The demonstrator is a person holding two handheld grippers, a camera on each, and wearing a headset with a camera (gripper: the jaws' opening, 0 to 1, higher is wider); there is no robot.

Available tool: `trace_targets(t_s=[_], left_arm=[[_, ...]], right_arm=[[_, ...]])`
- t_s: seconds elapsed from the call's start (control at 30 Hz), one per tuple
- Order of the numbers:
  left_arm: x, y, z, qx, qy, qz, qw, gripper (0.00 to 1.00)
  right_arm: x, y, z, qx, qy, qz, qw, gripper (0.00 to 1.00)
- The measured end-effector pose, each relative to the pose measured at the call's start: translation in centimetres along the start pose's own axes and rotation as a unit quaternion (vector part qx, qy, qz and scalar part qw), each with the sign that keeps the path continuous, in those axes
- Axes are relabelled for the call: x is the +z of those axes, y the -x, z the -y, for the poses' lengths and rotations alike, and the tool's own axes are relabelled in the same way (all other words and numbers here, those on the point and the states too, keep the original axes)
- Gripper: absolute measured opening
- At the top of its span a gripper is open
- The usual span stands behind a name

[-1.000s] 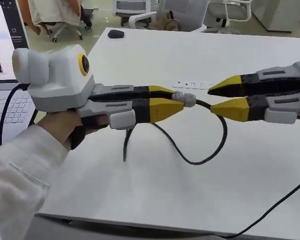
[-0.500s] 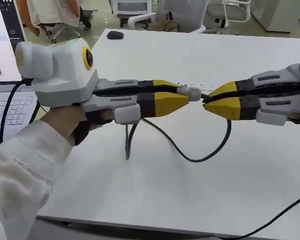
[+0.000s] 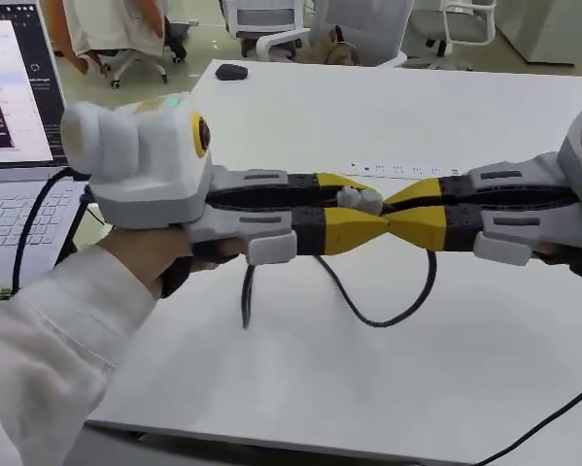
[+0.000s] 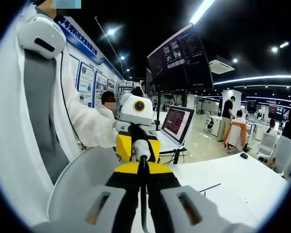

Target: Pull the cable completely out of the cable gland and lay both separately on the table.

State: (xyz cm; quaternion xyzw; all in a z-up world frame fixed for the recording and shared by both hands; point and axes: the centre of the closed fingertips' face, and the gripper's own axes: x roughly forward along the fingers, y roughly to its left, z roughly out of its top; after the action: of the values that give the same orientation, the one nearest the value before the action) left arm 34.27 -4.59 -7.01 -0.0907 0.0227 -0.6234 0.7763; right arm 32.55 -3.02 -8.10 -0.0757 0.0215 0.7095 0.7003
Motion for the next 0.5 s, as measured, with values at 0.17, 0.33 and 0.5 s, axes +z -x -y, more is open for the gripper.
trace_targets(t_s=[0.17,0.33,0.5], left_arm=[[-0.2,-0.1,-0.1,0.002,0.015,0.003,0.9999,0.19],[-0.5,-0.1,0.1,0.012,0.012,-0.002,0.9999,0.18],[-0.8,0.5,0.0,0.027,0.016,-0.010,0.9994,0.18]], right_arm=[[-0.2,0.3,0.1,0.000,-0.011,0.009,0.9999,0.03],[-0.4,0.7,0.3,0.003,-0.024,0.012,0.9996,0.03],[-1.0,1.6,0.4,0.017,-0.021,0.009,0.9996,0.03]])
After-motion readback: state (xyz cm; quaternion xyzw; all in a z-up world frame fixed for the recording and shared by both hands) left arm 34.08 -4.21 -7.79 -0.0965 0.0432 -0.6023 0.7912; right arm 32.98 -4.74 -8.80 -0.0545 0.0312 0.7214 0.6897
